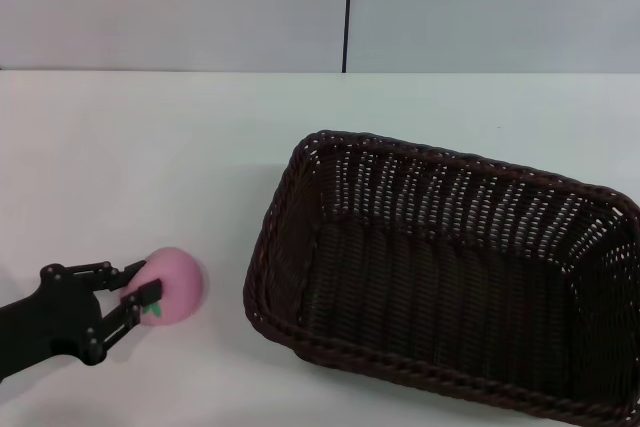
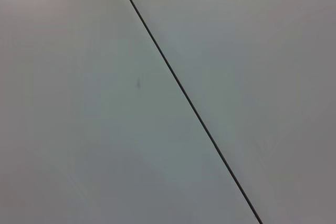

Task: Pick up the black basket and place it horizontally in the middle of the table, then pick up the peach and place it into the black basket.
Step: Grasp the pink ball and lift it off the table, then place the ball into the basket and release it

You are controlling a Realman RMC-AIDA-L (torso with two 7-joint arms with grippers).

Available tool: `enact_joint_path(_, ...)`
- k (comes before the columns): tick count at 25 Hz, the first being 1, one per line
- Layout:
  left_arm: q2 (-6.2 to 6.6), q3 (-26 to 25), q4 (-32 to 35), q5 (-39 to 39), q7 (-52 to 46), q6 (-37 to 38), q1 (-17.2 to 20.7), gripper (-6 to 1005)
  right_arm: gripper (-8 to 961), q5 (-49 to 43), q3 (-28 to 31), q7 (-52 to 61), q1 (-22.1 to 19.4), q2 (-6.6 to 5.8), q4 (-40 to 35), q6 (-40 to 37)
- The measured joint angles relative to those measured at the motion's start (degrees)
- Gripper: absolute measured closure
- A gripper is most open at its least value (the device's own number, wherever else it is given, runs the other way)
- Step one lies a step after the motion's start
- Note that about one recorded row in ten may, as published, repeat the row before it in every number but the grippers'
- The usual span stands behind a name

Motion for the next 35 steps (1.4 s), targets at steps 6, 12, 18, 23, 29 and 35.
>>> enact_joint_path(6, 0.1, -3.06, -0.45, -3.06, -0.9, 0.75, -0.09, 788, 451, 0.31, 0.4, 0.0, 0.06, 0.0, 0.66, 0.0)
enact_joint_path(12, 0.17, -5.06, -0.73, -11.2, -2.41, 6.28, -1.76, 821, 451, 0.3, -0.04, 0.01, 0.74, -0.06, 0.71, -0.22)
enact_joint_path(18, 0.13, -4.71, -4.04, -12.87, -3.31, 12.75, -7.89, 886, 451, 0.29, -0.13, 0.48, 2.17, 0.01, 0.72, -1.57)
enact_joint_path(23, -0.06, -3.47, -10.38, -12.75, -3.75, 16.33, -13.54, 939, 451, 0.3, -0.13, 0.52, 2.9, 0.0, 0.8, -3.38)
enact_joint_path(29, -0.3, 1.25, -19.33, -12.61, -0.86, 16.11, -17.46, 964, 451, 0.36, 0.01, 0.55, 3.07, 0.0, 0.8, -4.35)
enact_joint_path(35, -0.49, 3.63, -25.33, -12.55, 2.19, 14.45, -18.53, 965, 451, 0.42, 0.24, 0.58, 3.16, 0.0, 1.05, -4.35)
